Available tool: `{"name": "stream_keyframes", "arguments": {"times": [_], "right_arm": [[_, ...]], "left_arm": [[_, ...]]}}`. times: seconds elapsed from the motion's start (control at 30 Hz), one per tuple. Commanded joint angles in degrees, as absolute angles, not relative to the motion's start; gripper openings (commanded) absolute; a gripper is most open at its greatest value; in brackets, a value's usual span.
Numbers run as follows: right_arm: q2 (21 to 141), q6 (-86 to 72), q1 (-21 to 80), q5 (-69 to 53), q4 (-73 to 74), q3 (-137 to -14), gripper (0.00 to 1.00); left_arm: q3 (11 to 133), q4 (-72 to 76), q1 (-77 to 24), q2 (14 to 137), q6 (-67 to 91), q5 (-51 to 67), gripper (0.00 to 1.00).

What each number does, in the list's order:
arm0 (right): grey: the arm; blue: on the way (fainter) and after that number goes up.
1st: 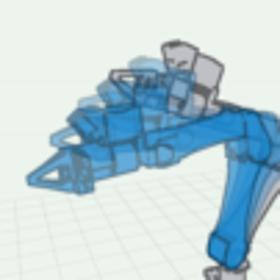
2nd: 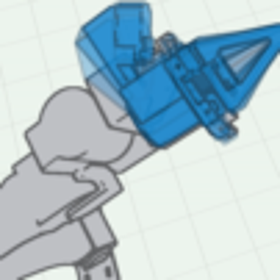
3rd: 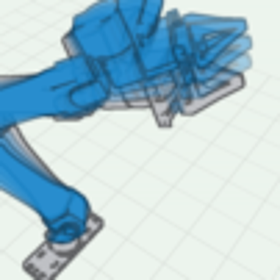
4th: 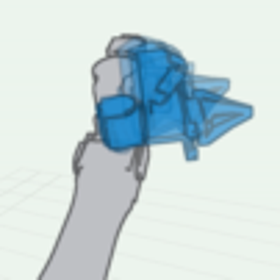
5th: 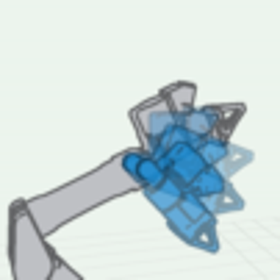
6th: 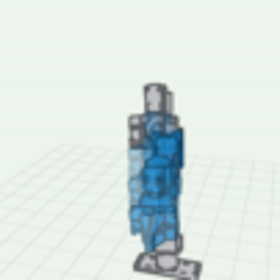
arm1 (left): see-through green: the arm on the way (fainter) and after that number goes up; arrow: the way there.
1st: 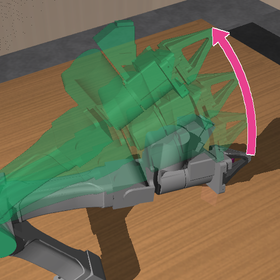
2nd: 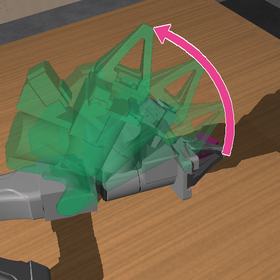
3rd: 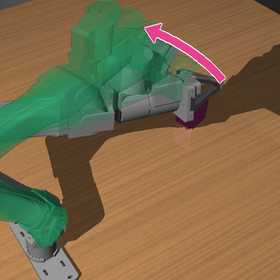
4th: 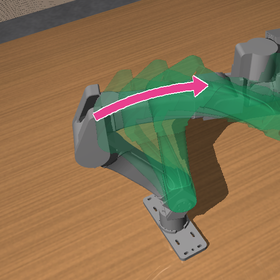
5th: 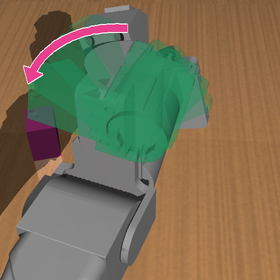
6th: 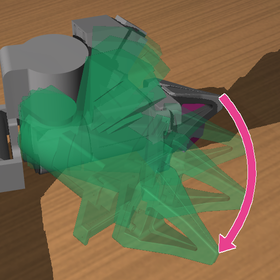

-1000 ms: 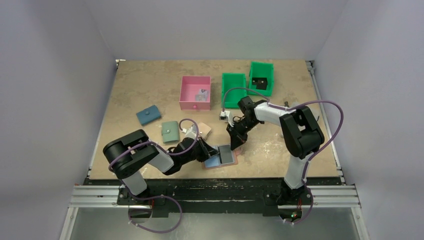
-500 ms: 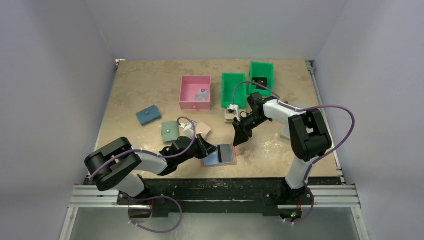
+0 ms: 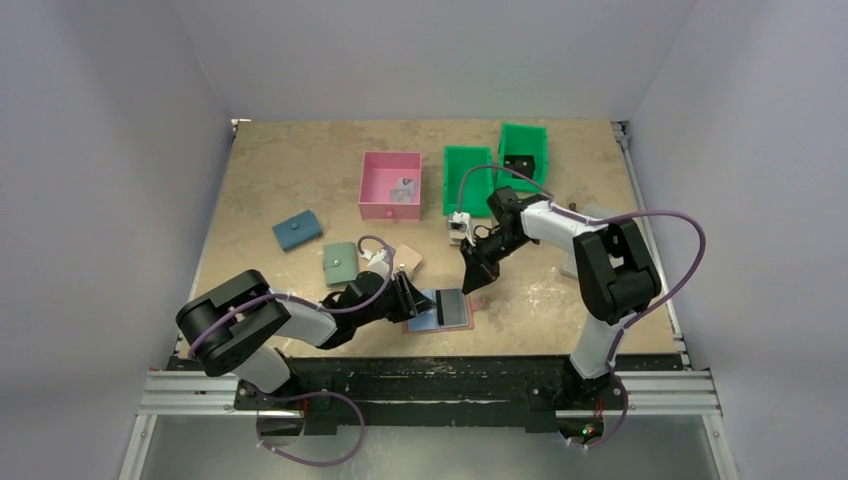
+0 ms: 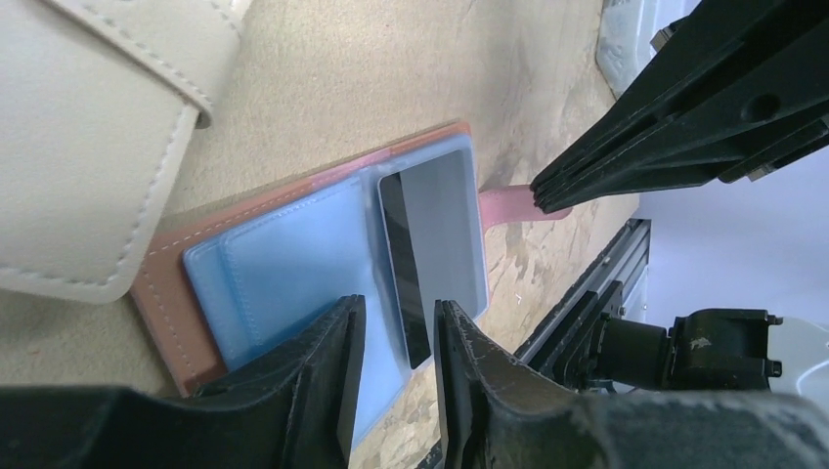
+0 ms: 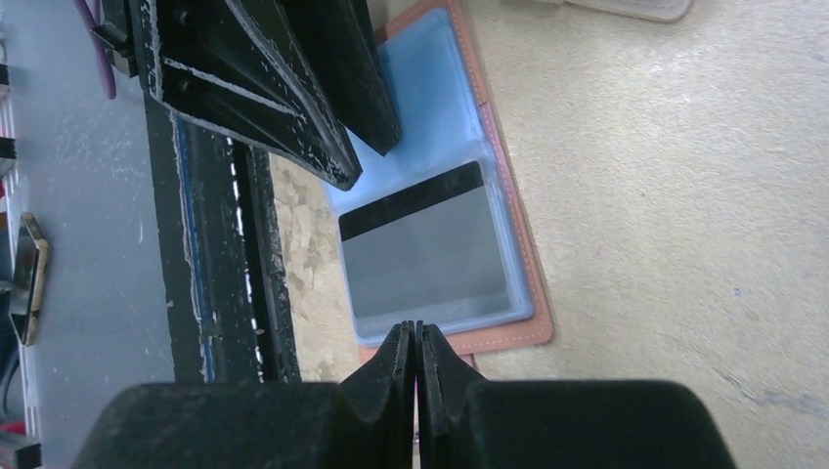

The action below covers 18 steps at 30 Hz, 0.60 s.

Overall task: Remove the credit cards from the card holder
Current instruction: Remove the credit card from the card holder.

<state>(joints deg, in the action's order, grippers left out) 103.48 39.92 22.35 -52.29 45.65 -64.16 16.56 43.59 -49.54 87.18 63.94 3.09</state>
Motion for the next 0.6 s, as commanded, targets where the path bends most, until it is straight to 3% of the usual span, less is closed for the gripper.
{"name": "stream_keyframes", "arguments": {"times": [0.0,0.57], "right_arm": [[103.8,37.81,23.6,-50.92,43.77,-63.99,0.07],[106.75,34.62,26.47,-43.47,41.17,-63.64,0.02]], "left_arm": [[19.43,44.82,-49.36,88.49,63.22,5.64,0.36],[22.37,44.96,-49.31,94.25,63.99,8.55,0.39]]}}
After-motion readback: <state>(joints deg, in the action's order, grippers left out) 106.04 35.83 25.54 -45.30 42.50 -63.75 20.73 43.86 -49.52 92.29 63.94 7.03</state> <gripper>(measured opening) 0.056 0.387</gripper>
